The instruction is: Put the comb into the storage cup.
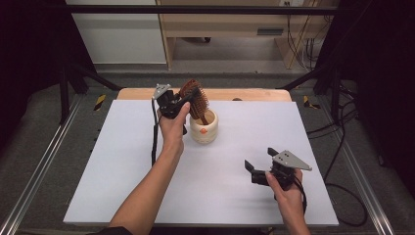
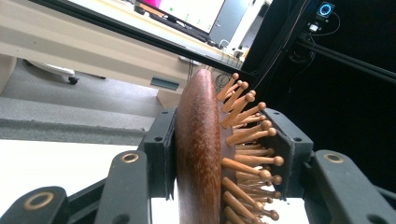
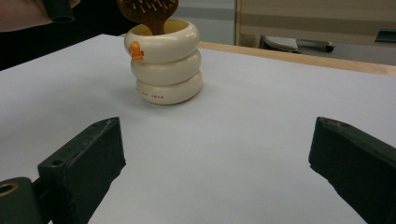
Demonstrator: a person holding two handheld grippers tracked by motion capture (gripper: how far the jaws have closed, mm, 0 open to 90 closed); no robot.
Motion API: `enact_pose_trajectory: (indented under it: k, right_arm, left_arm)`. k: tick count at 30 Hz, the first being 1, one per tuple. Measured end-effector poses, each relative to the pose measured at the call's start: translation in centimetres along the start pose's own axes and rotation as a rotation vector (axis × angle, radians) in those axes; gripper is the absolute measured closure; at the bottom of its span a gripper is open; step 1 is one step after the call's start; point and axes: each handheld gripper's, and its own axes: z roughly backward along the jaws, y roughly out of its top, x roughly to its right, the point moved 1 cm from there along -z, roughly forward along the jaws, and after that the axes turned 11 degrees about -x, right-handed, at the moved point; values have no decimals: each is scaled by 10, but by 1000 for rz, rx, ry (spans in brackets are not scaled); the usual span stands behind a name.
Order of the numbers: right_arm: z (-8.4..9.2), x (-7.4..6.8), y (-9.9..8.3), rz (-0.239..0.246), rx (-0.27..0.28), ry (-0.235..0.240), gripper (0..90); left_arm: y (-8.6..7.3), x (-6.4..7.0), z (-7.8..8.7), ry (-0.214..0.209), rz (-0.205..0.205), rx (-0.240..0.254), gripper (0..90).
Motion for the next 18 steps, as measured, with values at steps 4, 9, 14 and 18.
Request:
enact_pose_trajectory:
  k: [4, 9, 14, 18]
  right_arm:
    - [0, 0, 0, 1, 0, 1, 38]
    - [0, 0, 0, 0, -2, 1, 38]
    - [0, 0, 0, 0, -1, 1, 37]
    - [-1, 0, 0, 2, -2, 1, 38]
  left_arm:
    - [-1, 0, -1, -4, 1, 0, 504]
    - [-2, -1, -1, -2, 6, -2, 504]
    - [-4, -3, -1, -2, 11, 0, 504]
    - [-4, -5, -1, -4, 20, 2, 504]
